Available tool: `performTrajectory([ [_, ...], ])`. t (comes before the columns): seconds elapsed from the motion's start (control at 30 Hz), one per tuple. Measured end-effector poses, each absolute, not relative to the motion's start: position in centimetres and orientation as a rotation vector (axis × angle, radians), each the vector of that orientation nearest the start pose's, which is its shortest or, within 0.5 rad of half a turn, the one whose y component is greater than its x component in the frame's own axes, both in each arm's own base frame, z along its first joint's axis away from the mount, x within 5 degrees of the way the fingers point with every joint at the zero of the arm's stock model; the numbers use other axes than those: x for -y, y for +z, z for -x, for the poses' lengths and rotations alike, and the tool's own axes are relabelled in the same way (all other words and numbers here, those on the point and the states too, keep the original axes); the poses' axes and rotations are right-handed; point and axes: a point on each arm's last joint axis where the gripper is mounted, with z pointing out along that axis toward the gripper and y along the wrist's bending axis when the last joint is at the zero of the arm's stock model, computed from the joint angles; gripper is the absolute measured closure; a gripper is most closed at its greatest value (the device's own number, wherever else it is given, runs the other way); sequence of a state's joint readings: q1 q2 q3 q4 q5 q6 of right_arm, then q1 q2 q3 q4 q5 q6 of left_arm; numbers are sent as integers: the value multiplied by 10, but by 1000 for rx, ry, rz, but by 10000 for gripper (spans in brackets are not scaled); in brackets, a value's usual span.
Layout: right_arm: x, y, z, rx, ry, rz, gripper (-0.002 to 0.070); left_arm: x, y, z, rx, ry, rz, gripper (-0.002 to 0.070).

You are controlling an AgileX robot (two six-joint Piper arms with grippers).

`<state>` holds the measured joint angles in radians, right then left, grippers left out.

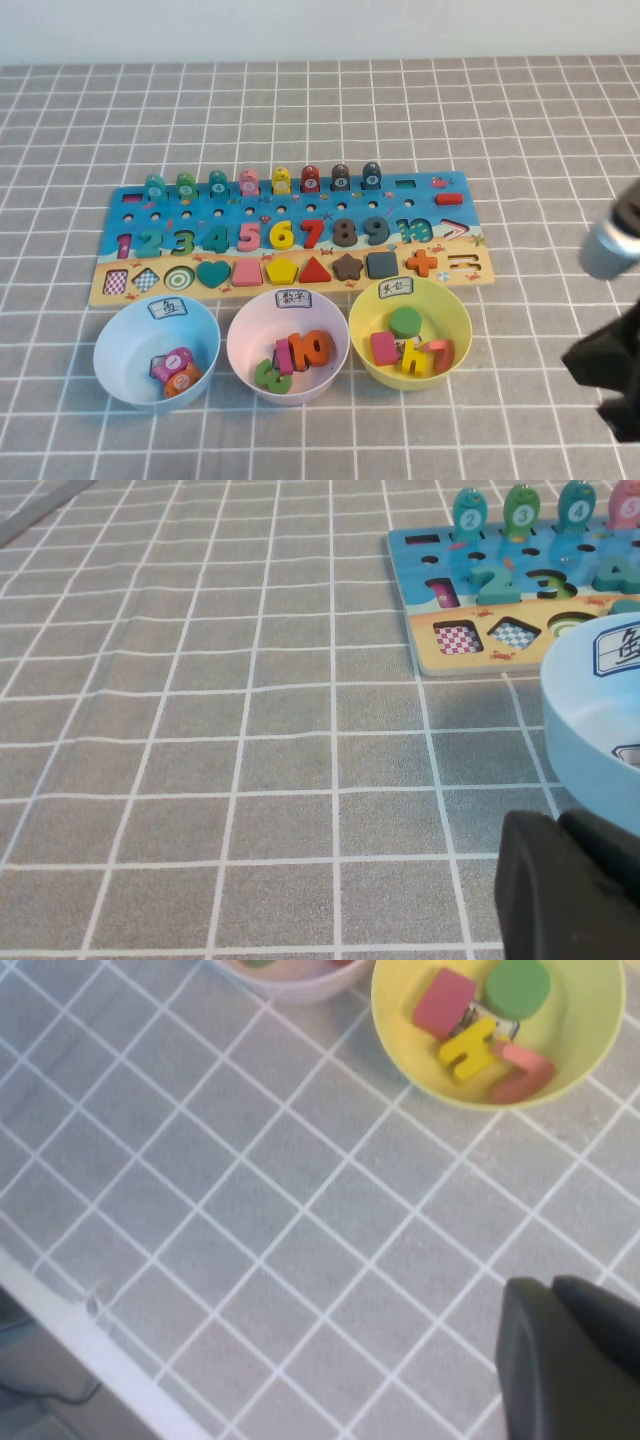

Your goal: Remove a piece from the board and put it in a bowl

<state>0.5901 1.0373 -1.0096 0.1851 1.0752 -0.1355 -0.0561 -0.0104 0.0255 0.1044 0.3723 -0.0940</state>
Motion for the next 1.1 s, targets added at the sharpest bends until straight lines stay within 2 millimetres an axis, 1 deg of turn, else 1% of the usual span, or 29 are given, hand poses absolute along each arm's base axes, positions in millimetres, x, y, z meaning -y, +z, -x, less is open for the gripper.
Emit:
performTrajectory([
  [0.13,-107,347,-134,-2453,404,881,691,-1,172,-53,-1869,-1,-29,679],
  [0.23,-102,343,-126,-2454,404,881,691,-1,172,-53,-1869,-1,-29,679],
  [0.37,-96,329,-117,-2444,414,866,692,-1,172,-53,-1869,-1,-29,679],
  [0.47,-93,315,-114,-2363,428,814,692,-1,172,-53,-1869,-1,-29,679],
  [0.57,-83,293,-113,-2273,420,699,692,-1,172,-53,-1869,-1,-29,679],
  [0.7,-56,252,-104,-2141,393,427,692,-1,172,-53,-1869,-1,-29,679],
  [0.77,-42,237,-97,-2032,364,276,692,-1,172,-53,-1869,-1,-29,679],
  [0.9,-21,219,-83,-1838,279,91,694,-1,172,-53,-1869,-1,-29,679],
  [1.0,-13,207,-73,-1756,233,21,694,-1,172,-53,-1869,-1,-29,679],
  [1.1,-9,199,-65,-1690,203,-21,694,-1,172,-53,-1869,-1,-29,679],
])
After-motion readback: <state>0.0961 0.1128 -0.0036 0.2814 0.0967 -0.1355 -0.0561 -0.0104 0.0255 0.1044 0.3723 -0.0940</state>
